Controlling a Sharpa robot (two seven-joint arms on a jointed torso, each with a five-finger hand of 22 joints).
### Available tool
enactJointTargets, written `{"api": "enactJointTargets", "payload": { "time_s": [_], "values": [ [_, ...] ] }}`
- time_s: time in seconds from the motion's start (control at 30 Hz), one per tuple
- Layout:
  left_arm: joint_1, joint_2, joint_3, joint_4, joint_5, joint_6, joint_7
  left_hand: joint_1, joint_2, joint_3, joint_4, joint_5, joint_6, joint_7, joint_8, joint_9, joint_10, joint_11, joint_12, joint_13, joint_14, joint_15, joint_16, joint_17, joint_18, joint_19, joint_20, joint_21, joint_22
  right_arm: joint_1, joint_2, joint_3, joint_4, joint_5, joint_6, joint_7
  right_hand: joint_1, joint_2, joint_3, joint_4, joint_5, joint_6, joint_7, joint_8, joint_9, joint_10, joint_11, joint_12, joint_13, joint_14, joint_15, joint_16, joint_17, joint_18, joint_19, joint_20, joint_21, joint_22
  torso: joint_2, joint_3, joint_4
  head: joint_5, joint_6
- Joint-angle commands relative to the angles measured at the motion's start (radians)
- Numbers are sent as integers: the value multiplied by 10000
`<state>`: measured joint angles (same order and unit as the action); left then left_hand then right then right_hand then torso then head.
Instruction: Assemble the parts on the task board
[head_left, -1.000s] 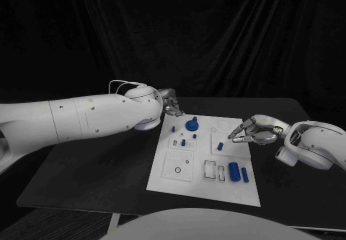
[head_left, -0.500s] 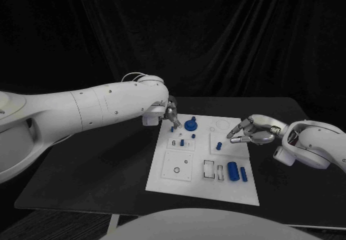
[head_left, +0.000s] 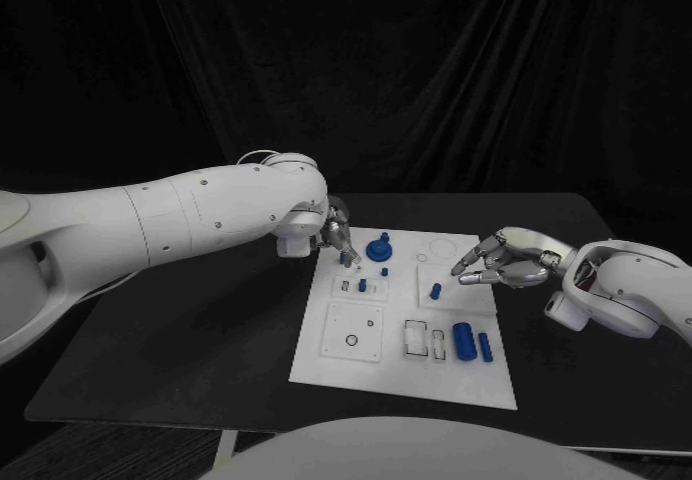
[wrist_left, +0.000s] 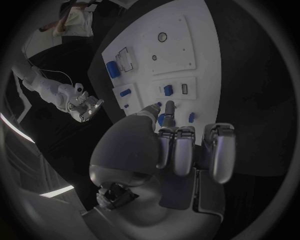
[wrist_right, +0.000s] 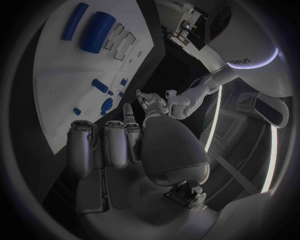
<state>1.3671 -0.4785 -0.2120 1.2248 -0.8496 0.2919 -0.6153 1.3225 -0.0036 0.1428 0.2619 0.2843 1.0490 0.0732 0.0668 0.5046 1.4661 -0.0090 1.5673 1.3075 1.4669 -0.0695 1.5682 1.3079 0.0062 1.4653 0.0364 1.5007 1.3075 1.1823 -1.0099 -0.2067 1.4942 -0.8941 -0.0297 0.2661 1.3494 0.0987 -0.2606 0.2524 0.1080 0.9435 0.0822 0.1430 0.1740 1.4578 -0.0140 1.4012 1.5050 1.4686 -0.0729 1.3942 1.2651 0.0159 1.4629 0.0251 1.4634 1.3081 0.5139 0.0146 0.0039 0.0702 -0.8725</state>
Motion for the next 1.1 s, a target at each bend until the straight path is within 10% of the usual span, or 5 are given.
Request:
{"api": "enactJointTargets", "payload": {
  "time_s": [0.03,0.7,1.1],
  "values": [
    [30,-7,12,60,238,90,213,39,12,72,1,38,69,-4,50,-27,1047,6,35,2633,1039,32,26,2629,102,772,77,51,2295,-21,-18,7,43,13,-235,116,158,220,-27,-16,54,13,39,-57,-11,398,-4,-9,-1611,463,-62,-56,-38,123,568,67,-13,2252,-21,7,15,-18,-2],
    [26,-1345,9,1545,168,-1242,772,244,-31,597,-549,448,302,-212,867,155,1047,-177,35,2633,1039,-123,26,2629,92,795,-66,85,2335,-21,-154,7,207,13,-514,289,178,248,-21,-29,86,44,37,-42,-7,407,4,5,-1598,456,-56,-78,-74,122,572,70,-8,2254,-17,1,14,37,-2],
    [11,-1011,7,142,-293,-1623,1164,-224,-80,529,-113,-223,-167,-108,987,172,1047,-93,35,2633,1039,-61,26,2629,89,800,-24,86,2347,-21,-131,8,247,13,-779,449,207,296,-13,-52,146,82,41,-26,-4,429,29,48,-1551,456,-39,-79,-80,119,579,81,1,2258,-25,6,22,58,-2]
  ]
}}
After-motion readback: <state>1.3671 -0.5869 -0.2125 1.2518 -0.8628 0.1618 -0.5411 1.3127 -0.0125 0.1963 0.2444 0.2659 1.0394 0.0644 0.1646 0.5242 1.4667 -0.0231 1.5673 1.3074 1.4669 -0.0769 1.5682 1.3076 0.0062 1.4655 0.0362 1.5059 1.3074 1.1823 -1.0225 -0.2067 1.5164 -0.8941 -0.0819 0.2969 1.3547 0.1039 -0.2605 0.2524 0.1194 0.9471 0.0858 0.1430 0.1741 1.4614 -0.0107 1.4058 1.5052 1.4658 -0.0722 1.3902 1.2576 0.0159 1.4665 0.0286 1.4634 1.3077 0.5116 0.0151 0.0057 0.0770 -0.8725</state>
